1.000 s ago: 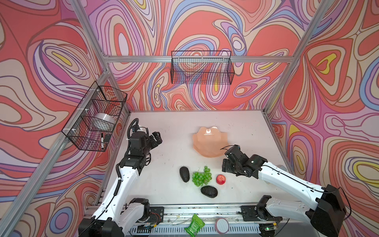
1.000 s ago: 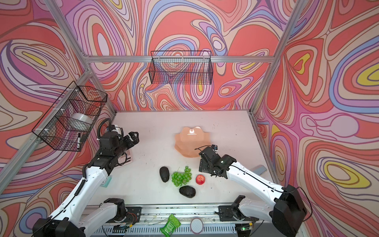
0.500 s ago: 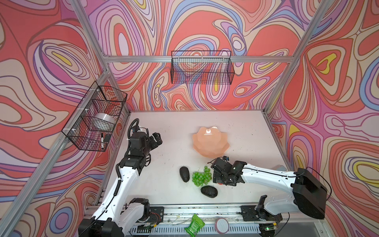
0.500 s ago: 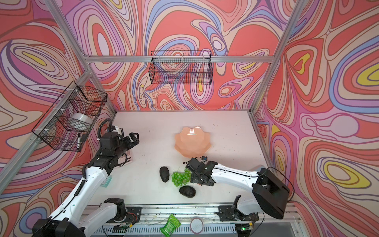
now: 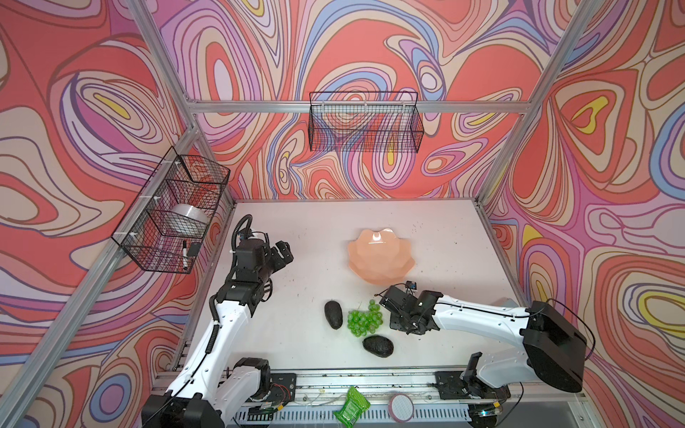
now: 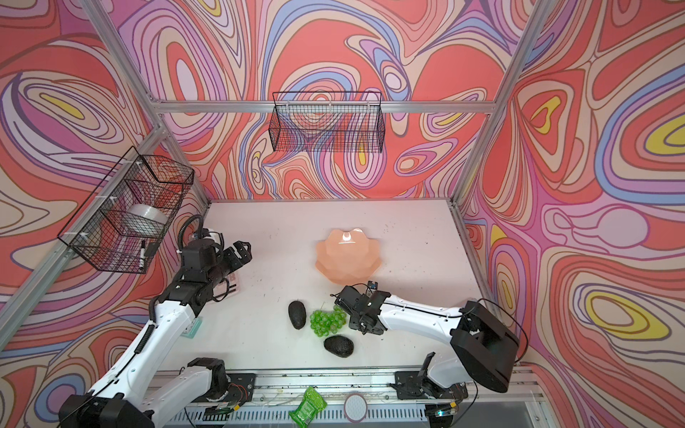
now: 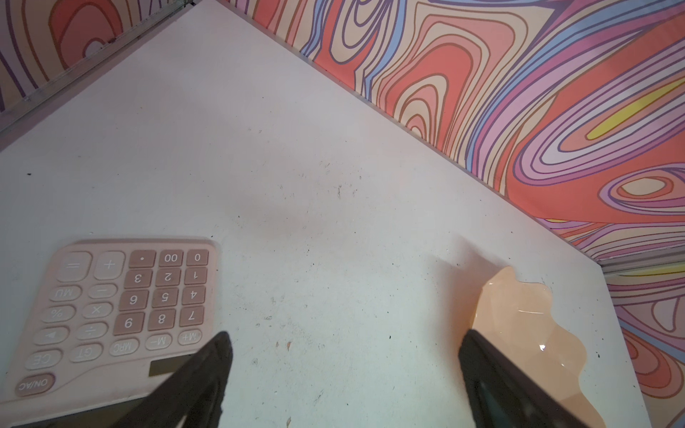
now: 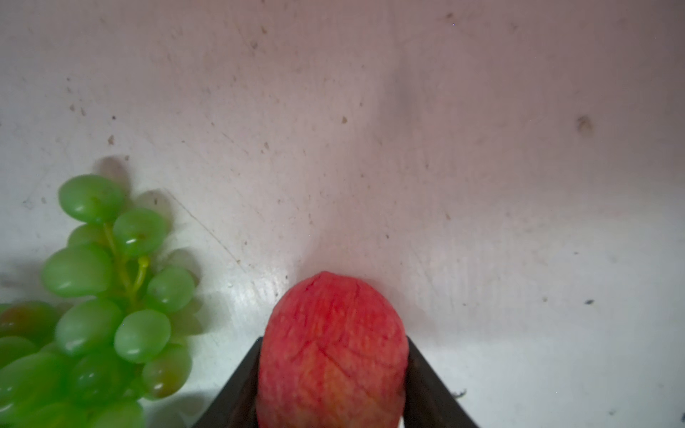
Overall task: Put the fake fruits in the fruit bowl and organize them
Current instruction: 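Carry the red apple with the right gripper over the peach bowl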
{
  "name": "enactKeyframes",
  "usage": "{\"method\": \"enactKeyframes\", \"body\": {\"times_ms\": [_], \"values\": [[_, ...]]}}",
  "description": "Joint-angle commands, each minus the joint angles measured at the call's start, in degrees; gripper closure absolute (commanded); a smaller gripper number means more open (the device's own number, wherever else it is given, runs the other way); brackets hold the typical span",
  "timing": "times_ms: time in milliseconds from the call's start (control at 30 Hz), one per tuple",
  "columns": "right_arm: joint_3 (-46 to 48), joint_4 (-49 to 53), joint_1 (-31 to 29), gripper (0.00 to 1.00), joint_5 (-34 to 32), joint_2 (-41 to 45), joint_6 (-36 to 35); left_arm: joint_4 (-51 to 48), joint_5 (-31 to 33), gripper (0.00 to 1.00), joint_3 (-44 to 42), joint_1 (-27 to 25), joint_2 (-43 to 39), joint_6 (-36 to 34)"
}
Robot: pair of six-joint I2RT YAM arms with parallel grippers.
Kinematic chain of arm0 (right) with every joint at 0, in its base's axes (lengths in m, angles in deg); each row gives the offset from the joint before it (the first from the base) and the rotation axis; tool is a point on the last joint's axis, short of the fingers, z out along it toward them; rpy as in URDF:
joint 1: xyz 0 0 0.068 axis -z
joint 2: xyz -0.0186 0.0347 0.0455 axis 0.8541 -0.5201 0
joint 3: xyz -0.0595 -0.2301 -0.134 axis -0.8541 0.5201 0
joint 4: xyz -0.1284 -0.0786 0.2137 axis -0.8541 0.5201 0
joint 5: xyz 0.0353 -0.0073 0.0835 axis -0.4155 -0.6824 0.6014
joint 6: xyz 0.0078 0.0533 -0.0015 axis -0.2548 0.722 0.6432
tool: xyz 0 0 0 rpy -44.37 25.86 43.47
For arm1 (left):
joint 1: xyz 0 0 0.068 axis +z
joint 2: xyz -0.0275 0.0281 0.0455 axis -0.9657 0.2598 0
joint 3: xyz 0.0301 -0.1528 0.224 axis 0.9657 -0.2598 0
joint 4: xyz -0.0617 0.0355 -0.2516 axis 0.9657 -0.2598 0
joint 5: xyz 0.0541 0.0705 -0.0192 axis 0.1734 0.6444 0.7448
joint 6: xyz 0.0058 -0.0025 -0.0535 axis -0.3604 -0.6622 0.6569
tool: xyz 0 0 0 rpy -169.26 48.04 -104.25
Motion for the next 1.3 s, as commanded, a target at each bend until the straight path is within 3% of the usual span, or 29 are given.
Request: {"method": "enactKeyframes", "body": {"times_ms": [0, 100, 267, 567, 900, 1267], "values": [[-5.8, 8.6, -0.1, 0.56, -8.9, 3.9, -3.1, -1.3, 0.6, 0.04, 0.5, 0.0, 0.1, 0.0], [-12.0, 11.4, 1.3, 0.56, -13.3, 6.5, -8.5, -1.3, 0.9, 0.04, 0.1, 0.0, 0.2, 0.2], [-19.2, 7.2, 7.7, 0.57, -11.3, 4.9, -19.0, -3.1, 0.8, 0.04, 0.3, 0.0, 0.0, 0.4], [-30.6, -7.3, 15.3, 0.57, -5.6, -11.7, -34.5, -6.3, 1.1, 0.04, 0.5, 0.0, -2.1, 0.3], [-40.6, -13.7, 18.9, 0.58, -0.3, -30.0, -38.2, -8.1, 1.8, 0.04, 0.6, 0.0, -3.5, -0.1], [-39.4, -16.2, 20.1, 0.58, 1.5, -36.1, -37.0, -7.8, 1.8, 0.03, 0.4, 0.0, -3.1, 0.2]]}}
